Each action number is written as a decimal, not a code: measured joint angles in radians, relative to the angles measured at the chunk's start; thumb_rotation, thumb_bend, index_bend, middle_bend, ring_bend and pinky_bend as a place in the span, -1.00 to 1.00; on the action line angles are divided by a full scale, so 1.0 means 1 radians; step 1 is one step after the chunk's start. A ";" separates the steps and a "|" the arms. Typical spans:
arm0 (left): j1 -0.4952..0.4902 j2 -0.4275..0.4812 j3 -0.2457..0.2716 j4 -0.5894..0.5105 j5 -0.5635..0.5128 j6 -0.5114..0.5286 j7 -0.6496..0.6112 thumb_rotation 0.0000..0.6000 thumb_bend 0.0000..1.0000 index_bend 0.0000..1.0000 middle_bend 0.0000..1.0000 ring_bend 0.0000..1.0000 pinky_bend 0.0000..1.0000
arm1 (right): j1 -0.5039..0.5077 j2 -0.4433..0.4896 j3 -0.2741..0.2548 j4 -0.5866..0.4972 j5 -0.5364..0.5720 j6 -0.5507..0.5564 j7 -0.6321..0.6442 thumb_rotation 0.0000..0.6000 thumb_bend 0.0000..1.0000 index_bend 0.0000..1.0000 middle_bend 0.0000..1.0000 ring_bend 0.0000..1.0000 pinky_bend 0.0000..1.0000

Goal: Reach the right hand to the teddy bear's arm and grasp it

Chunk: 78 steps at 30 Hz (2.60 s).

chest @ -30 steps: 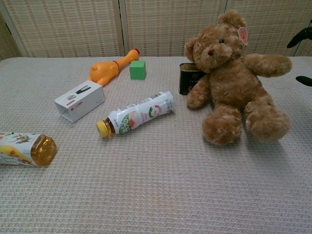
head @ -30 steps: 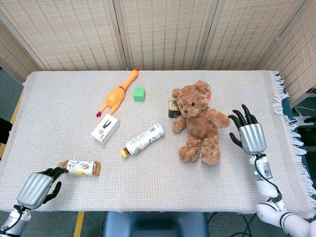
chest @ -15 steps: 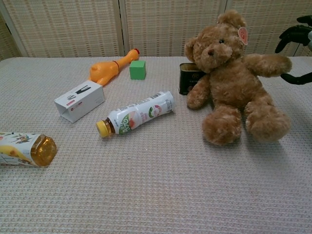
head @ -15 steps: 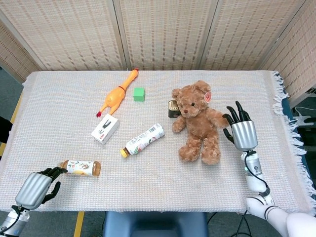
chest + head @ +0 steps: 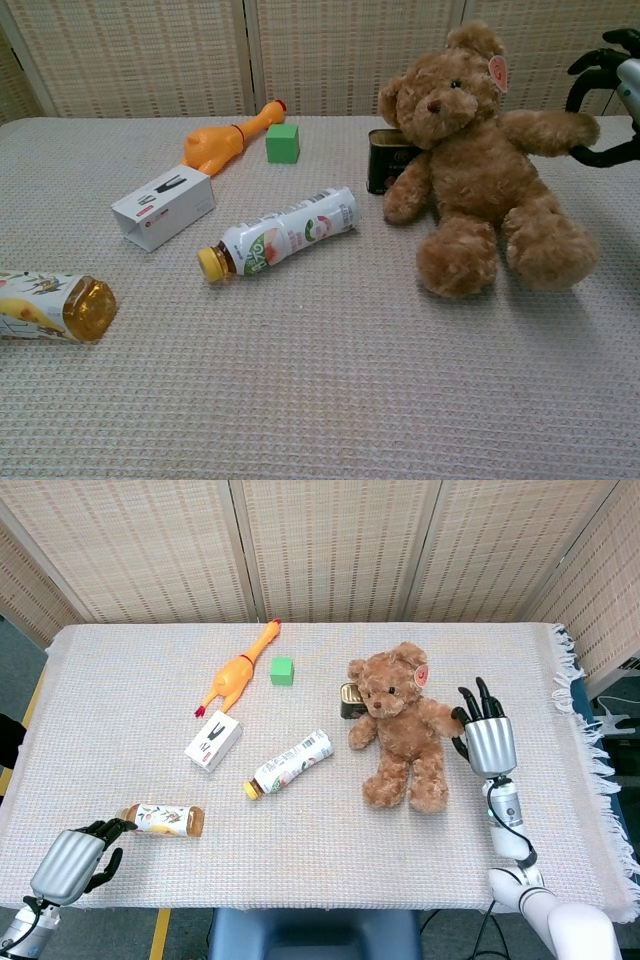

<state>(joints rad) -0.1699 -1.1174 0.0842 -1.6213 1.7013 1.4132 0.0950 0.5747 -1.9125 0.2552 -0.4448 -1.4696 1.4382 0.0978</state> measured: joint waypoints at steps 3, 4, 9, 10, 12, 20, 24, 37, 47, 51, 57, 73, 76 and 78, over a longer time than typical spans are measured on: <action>-0.001 0.001 0.000 -0.003 0.000 0.000 0.000 1.00 0.13 -0.39 -0.30 -0.17 0.33 | 0.013 -0.011 0.007 0.024 0.013 0.007 0.003 1.00 -0.72 0.14 -0.63 -0.98 -0.41; -0.001 0.001 -0.001 -0.003 0.001 0.002 0.000 1.00 0.13 -0.39 -0.31 -0.17 0.33 | 0.017 -0.013 0.010 0.027 0.017 0.011 0.005 1.00 -0.72 0.16 -0.63 -0.98 -0.40; -0.002 0.001 -0.001 -0.003 -0.001 -0.004 0.004 1.00 0.13 -0.39 -0.31 -0.17 0.33 | 0.024 -0.017 0.015 0.035 0.029 0.018 0.026 1.00 -0.70 0.18 -0.63 -0.98 -0.40; -0.002 0.000 -0.001 -0.003 -0.001 -0.004 0.003 1.00 0.13 -0.39 -0.31 -0.17 0.33 | 0.023 -0.018 0.012 0.038 0.029 0.014 0.027 1.00 -0.67 0.18 -0.63 -0.98 -0.40; -0.003 -0.001 -0.002 -0.001 -0.001 -0.005 0.004 1.00 0.13 -0.39 -0.30 -0.17 0.33 | 0.021 -0.020 0.001 0.047 0.028 -0.002 0.026 1.00 -0.62 0.18 -0.63 -0.98 -0.40; -0.003 -0.002 -0.002 0.002 -0.002 -0.004 0.010 1.00 0.13 -0.39 -0.31 -0.17 0.33 | 0.019 -0.038 -0.025 0.101 0.025 -0.021 0.011 1.00 -0.50 0.18 -0.63 -0.98 -0.40; -0.002 0.000 -0.003 -0.002 -0.006 -0.005 0.004 1.00 0.13 -0.39 -0.31 -0.17 0.33 | 0.022 -0.045 -0.015 0.106 0.033 0.030 0.021 1.00 -0.47 0.15 -0.63 -0.98 -0.40; -0.002 0.000 -0.003 -0.005 -0.004 -0.004 0.009 1.00 0.13 -0.39 -0.30 -0.17 0.33 | 0.010 -0.050 -0.034 0.115 0.037 0.020 0.025 1.00 -0.46 0.04 -0.63 -0.98 -0.40; -0.001 0.000 -0.002 -0.002 0.003 0.003 0.007 1.00 0.13 -0.39 -0.30 -0.17 0.33 | 0.017 -0.057 -0.023 0.125 0.049 0.039 0.054 1.00 -0.46 0.03 -0.63 -0.98 -0.40; 0.001 0.001 -0.003 -0.003 0.003 0.006 0.004 1.00 0.13 -0.39 -0.30 -0.17 0.33 | 0.010 -0.054 -0.041 0.128 0.041 0.014 0.020 1.00 -0.46 0.03 -0.63 -0.98 -0.40; -0.001 0.001 -0.004 -0.003 -0.002 0.000 0.003 1.00 0.13 -0.39 -0.30 -0.17 0.33 | 0.010 -0.045 -0.041 0.117 0.046 0.014 0.015 1.00 -0.46 0.03 -0.63 -0.98 -0.40; 0.000 0.002 -0.008 0.004 -0.012 -0.001 -0.006 1.00 0.13 -0.39 -0.30 -0.17 0.33 | -0.091 0.112 -0.103 -0.182 0.028 0.009 0.048 1.00 -0.58 -0.92 -0.79 -1.00 -0.52; -0.001 0.003 -0.007 0.003 -0.016 -0.005 -0.005 1.00 0.13 -0.39 -0.29 -0.16 0.33 | -0.134 0.218 -0.133 -0.393 0.027 0.001 0.013 1.00 -0.58 -0.91 -0.79 -1.00 -0.52; 0.001 0.004 -0.007 0.001 -0.014 -0.002 -0.003 1.00 0.13 -0.39 -0.29 -0.16 0.33 | -0.169 0.311 -0.160 -0.567 0.025 -0.001 -0.020 1.00 -0.58 -0.89 -0.79 -1.00 -0.52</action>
<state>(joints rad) -0.1693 -1.1138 0.0775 -1.6204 1.6873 1.4114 0.0924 0.4059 -1.6013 0.0953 -1.0117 -1.4447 1.4371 0.0776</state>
